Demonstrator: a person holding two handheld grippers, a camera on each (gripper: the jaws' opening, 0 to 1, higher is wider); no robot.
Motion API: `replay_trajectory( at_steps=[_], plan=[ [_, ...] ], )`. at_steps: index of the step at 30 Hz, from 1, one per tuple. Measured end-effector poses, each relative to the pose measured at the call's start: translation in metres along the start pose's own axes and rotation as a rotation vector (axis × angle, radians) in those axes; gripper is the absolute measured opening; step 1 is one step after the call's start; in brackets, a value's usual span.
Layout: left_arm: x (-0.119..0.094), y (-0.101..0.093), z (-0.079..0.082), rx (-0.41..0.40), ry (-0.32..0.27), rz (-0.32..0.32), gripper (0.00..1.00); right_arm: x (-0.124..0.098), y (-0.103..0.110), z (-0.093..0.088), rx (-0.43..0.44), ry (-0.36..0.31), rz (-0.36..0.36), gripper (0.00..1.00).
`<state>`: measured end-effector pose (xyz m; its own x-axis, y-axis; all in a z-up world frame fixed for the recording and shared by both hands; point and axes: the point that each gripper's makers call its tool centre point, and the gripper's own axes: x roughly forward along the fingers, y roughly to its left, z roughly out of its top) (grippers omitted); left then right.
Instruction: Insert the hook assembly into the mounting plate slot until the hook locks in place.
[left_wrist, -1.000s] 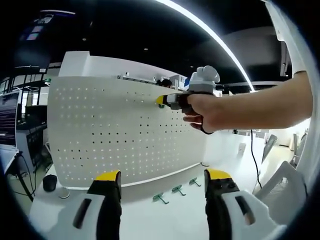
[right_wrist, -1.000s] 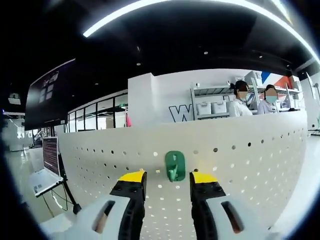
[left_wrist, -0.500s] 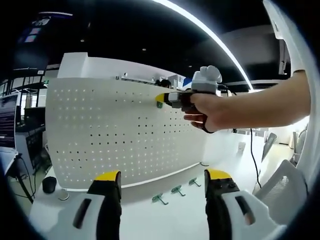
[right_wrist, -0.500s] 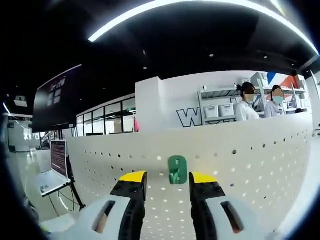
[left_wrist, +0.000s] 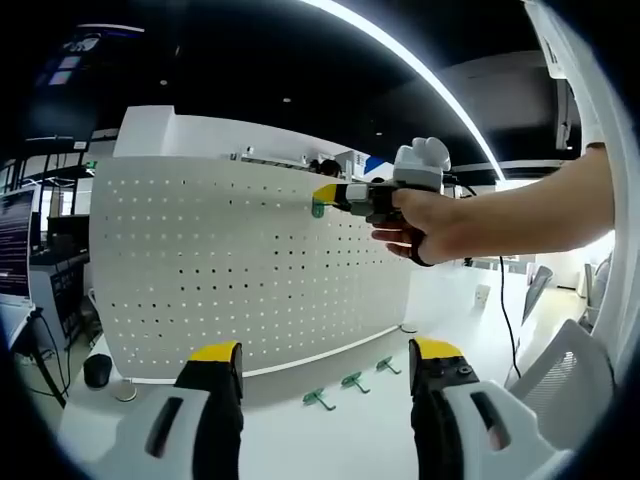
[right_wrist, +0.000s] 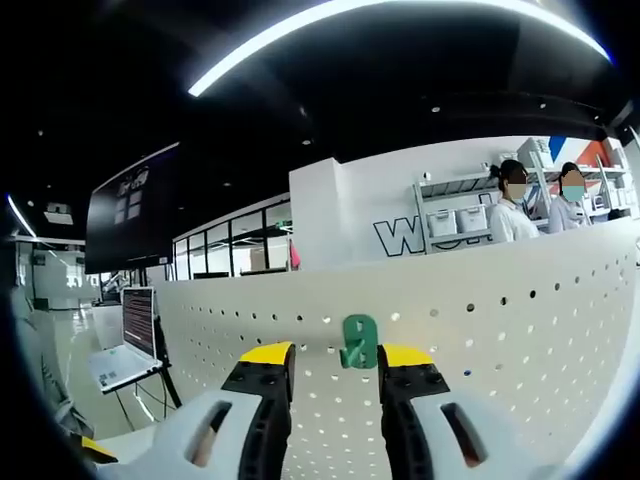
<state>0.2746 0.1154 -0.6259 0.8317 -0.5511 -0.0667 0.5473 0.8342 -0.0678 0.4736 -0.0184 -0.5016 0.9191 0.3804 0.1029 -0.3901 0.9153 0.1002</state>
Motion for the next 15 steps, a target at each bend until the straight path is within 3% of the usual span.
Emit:
replay_trajectory(
  at_steps=[15],
  plan=[
    [0.001,-0.003,-0.003,0.010,0.012,-0.012,0.69,-0.018,0.002,0.000,-0.018,-0.009,0.089,0.31]
  ],
)
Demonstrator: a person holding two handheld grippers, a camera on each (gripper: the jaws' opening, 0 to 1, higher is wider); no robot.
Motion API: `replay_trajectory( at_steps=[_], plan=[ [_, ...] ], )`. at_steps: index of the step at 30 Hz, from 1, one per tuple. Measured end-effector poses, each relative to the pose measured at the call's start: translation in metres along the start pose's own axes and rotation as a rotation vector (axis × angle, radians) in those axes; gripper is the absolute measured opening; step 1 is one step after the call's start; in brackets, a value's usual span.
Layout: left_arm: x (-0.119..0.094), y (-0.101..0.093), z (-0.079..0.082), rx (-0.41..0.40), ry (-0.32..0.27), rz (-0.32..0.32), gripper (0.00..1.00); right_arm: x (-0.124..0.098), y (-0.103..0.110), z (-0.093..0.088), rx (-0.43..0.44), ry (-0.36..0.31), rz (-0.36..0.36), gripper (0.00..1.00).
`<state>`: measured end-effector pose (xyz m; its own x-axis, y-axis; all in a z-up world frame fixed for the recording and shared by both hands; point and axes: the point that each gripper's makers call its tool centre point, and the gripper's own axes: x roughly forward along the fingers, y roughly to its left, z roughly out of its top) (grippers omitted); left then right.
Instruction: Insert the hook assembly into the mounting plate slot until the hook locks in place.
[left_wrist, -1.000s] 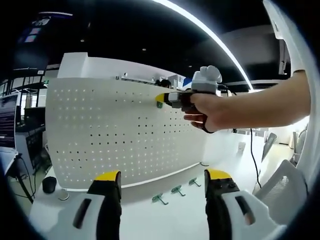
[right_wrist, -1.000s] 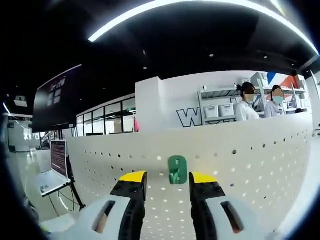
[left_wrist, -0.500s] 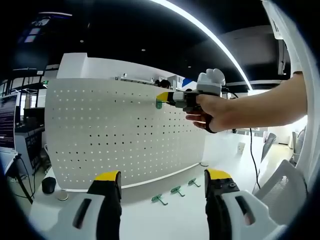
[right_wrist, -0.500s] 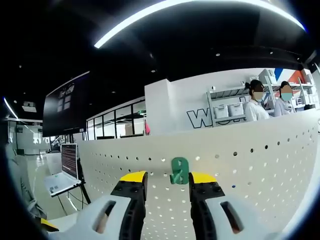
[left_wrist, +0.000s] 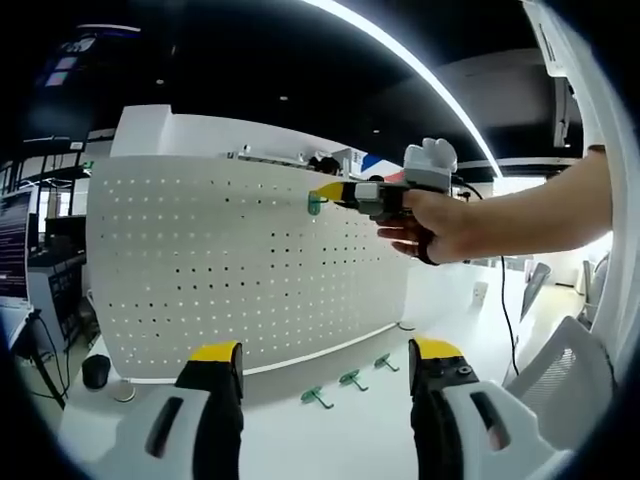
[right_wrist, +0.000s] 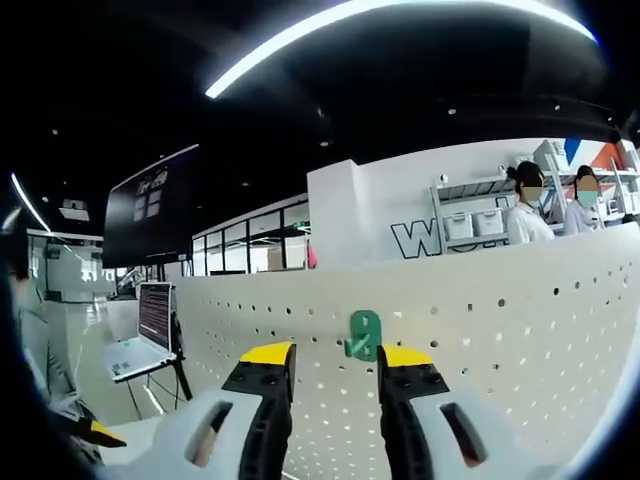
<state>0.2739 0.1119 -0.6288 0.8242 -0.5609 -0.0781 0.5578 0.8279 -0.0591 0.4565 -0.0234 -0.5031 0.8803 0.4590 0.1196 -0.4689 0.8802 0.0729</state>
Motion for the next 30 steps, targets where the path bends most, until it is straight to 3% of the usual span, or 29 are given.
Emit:
replay_trajectory(
  at_steps=[13,30],
  plan=[
    [0.001,-0.004,0.002,-0.007,-0.007,-0.019,0.70,-0.029,0.000,-0.009,0.003,0.017,0.075,0.35],
    [0.002,-0.005,0.002,0.001,-0.002,-0.023,0.71,-0.065,-0.002,-0.016,0.005,0.026,0.107,0.40]
  ],
)
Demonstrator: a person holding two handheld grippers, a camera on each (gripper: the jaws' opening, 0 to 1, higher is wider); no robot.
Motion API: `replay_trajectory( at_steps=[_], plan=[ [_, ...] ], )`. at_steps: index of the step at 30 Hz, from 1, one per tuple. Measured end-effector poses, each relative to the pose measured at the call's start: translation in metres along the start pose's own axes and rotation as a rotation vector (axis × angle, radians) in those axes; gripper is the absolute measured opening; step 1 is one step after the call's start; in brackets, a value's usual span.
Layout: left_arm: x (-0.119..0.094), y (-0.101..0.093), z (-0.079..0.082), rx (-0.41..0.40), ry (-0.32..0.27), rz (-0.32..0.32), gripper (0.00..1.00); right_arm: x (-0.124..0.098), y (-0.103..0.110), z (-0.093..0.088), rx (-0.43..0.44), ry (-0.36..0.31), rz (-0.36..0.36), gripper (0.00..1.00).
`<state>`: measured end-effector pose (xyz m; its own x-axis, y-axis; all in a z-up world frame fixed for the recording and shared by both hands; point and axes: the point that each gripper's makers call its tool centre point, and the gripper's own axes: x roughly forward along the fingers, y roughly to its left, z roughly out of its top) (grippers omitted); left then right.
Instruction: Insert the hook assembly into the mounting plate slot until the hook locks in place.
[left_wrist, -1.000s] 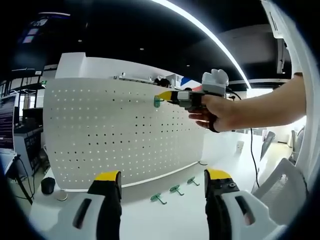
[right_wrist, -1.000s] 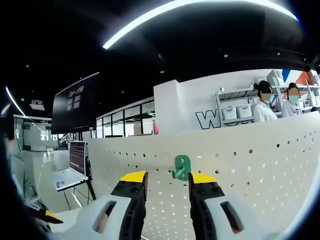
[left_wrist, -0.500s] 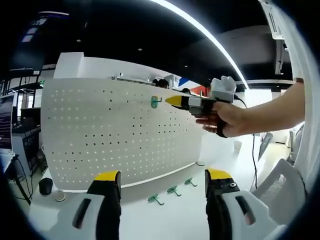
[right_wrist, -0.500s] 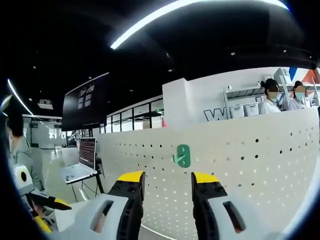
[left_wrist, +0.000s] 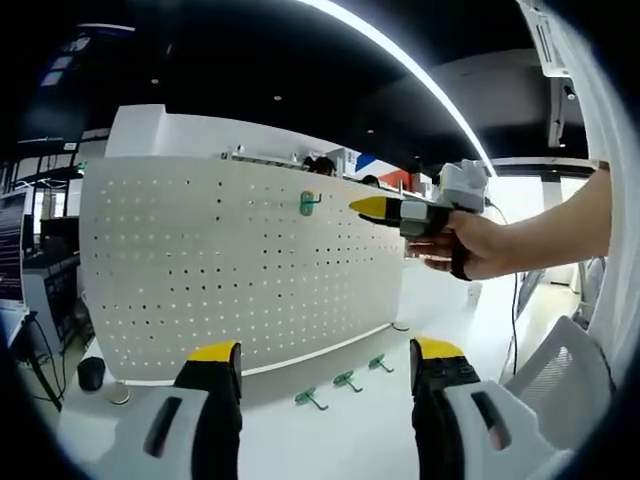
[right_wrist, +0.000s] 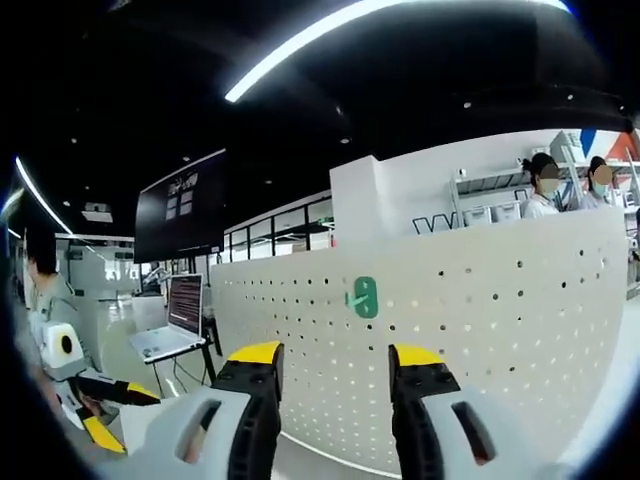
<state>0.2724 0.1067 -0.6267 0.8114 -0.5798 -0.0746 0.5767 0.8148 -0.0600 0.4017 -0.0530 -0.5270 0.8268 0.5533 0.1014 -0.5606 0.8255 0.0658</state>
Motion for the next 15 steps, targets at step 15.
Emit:
replay_trajectory(
  at_steps=[15],
  plan=[
    [-0.001,0.007,0.003,-0.001,-0.001,0.002,0.71,-0.029,-0.001,-0.012,-0.014,0.029,0.005,0.43]
  ],
)
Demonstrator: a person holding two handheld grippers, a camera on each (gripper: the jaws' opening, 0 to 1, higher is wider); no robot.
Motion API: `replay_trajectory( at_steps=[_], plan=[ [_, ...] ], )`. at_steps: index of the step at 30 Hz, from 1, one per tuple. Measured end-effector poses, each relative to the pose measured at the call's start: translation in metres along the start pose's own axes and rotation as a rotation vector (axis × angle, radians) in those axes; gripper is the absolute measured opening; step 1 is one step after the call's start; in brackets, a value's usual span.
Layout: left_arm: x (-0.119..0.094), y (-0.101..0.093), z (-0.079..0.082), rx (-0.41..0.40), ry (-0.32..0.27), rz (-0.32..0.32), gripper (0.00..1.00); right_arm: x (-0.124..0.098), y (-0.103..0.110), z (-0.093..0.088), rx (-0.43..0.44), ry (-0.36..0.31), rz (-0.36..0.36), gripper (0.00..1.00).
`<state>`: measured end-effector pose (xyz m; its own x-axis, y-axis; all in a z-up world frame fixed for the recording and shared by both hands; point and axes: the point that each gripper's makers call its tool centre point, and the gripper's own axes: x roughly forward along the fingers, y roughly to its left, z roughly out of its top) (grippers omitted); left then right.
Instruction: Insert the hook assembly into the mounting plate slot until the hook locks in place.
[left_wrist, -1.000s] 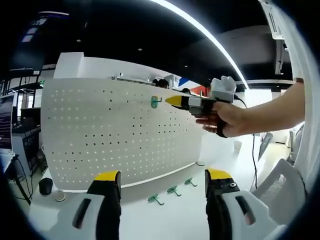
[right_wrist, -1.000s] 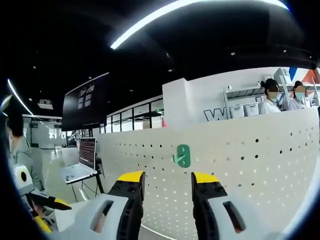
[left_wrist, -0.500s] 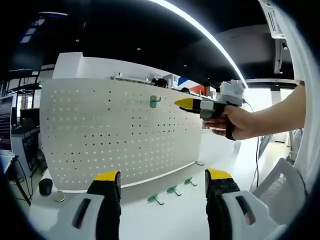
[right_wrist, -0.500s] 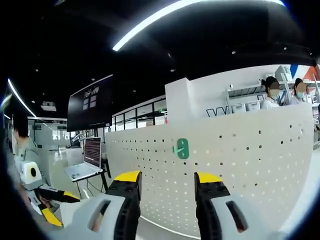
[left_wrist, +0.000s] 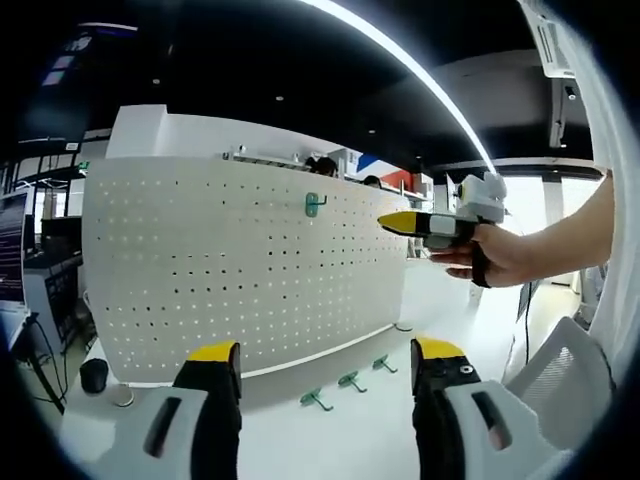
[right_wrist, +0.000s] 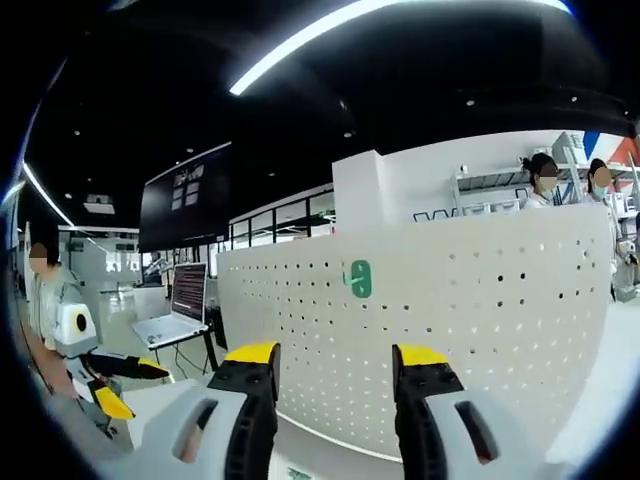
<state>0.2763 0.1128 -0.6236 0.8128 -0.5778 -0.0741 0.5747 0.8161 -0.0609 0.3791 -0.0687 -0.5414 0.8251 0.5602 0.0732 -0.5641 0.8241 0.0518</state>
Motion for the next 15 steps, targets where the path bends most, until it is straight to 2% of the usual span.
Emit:
replay_trajectory(
  at_steps=[15],
  plan=[
    [0.001,0.000,0.000,-0.005,0.003,-0.003,0.71,-0.021,0.005,-0.005,-0.001,0.008,0.018,0.47]
  ],
)
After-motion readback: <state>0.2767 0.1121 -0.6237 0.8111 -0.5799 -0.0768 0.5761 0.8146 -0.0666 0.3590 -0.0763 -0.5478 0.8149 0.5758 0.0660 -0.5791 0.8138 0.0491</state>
